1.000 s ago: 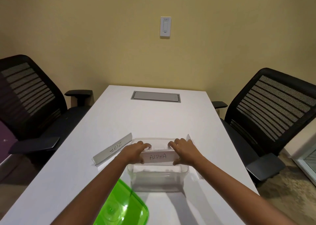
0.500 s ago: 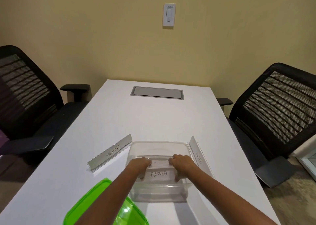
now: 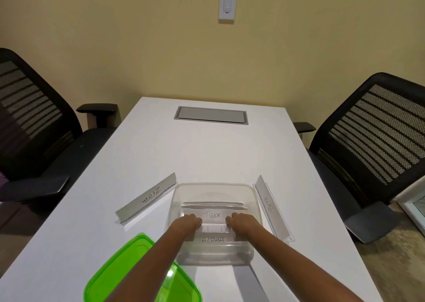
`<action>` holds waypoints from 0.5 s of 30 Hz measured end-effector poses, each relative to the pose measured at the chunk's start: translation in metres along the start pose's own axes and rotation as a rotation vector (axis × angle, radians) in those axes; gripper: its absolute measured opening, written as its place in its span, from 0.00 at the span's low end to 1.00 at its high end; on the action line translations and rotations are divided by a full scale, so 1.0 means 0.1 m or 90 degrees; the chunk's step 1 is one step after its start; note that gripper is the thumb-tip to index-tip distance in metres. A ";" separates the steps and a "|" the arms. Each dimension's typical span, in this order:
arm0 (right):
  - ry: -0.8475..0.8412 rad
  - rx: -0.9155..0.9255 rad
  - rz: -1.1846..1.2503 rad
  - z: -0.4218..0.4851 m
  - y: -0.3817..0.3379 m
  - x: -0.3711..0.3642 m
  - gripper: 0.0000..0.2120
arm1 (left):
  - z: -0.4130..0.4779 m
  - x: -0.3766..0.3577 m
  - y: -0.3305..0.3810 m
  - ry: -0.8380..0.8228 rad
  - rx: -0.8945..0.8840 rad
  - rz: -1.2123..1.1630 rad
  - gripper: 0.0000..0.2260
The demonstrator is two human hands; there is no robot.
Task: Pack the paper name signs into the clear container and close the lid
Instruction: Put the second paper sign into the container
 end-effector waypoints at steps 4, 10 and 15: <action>-0.003 0.001 0.013 0.02 0.01 -0.02 0.18 | -0.01 0.00 0.00 0.009 -0.009 -0.036 0.18; -0.006 0.009 0.020 -0.03 0.04 0.00 0.19 | -0.03 -0.02 -0.05 0.013 -0.002 -0.086 0.21; 0.101 0.057 0.139 -0.37 0.18 0.21 0.20 | -0.12 0.15 0.02 0.056 -0.003 -0.119 0.20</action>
Point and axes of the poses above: each hand's wrist, its own z-axis towards the middle knuckle, its own x-axis out of the back of the hand, y = z × x, the point moved 9 cm from there along z, towards the middle knuckle, and after that the axes turned 13 degrees about -y, right-handed, at the moved point
